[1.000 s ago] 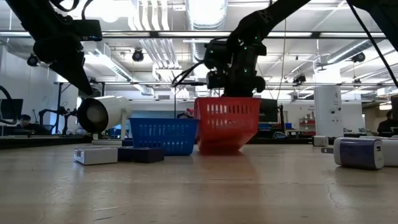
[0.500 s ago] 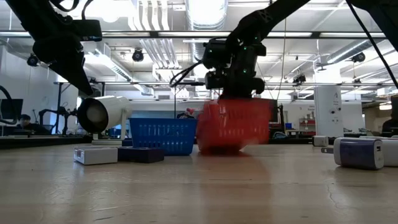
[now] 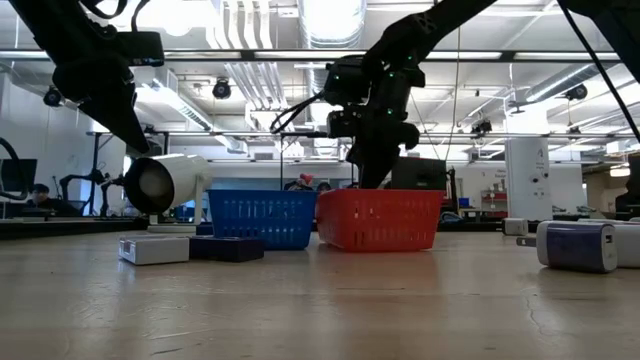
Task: Pick & Place Office items
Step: Put the left white black charger into the red bin
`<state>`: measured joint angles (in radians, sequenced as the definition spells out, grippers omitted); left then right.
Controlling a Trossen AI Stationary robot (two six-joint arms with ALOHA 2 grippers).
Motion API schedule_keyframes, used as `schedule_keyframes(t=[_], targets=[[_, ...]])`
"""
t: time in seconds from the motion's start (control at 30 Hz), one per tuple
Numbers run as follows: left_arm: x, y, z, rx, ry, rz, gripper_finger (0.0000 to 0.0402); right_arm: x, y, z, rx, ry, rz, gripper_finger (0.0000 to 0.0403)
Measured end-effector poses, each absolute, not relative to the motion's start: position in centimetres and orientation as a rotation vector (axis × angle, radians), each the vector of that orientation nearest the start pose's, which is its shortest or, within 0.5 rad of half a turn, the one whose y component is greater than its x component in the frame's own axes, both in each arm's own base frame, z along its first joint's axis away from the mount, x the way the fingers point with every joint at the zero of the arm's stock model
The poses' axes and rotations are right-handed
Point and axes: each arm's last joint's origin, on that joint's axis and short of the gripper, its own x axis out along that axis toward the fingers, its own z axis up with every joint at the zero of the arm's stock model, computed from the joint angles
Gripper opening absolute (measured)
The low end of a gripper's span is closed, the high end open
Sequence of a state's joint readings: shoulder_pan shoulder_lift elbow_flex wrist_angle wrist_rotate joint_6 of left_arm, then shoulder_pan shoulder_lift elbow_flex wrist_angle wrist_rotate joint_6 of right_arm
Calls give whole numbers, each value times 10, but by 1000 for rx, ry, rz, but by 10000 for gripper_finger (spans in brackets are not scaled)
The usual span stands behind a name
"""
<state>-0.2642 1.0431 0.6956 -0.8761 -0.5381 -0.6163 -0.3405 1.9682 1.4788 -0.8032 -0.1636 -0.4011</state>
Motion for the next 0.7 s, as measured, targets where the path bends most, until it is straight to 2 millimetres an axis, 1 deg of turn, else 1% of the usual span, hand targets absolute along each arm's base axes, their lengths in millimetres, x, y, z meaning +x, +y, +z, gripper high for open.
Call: schedule_keyframes(t=[0.13, 0.23, 0.37, 0.5, 0.6, 0.7], targets=[[167, -30, 217, -69, 993, 564, 250, 373, -126, 192, -16, 1241, 114, 15], [167, -30, 217, -69, 994, 564, 250, 373, -127, 192, -18, 1238, 114, 38], [167, -30, 217, -70, 995, 562, 250, 375, -127, 193, -25, 1219, 110, 87], [167, -30, 217, -68, 996, 559, 250, 378, -128, 194, -40, 1186, 98, 145], [167, -30, 217, -67, 996, 559, 250, 379, -130, 194, -67, 1191, 55, 189], [167, -30, 217, -64, 997, 558, 250, 378, -133, 194, -52, 1196, 35, 223]])
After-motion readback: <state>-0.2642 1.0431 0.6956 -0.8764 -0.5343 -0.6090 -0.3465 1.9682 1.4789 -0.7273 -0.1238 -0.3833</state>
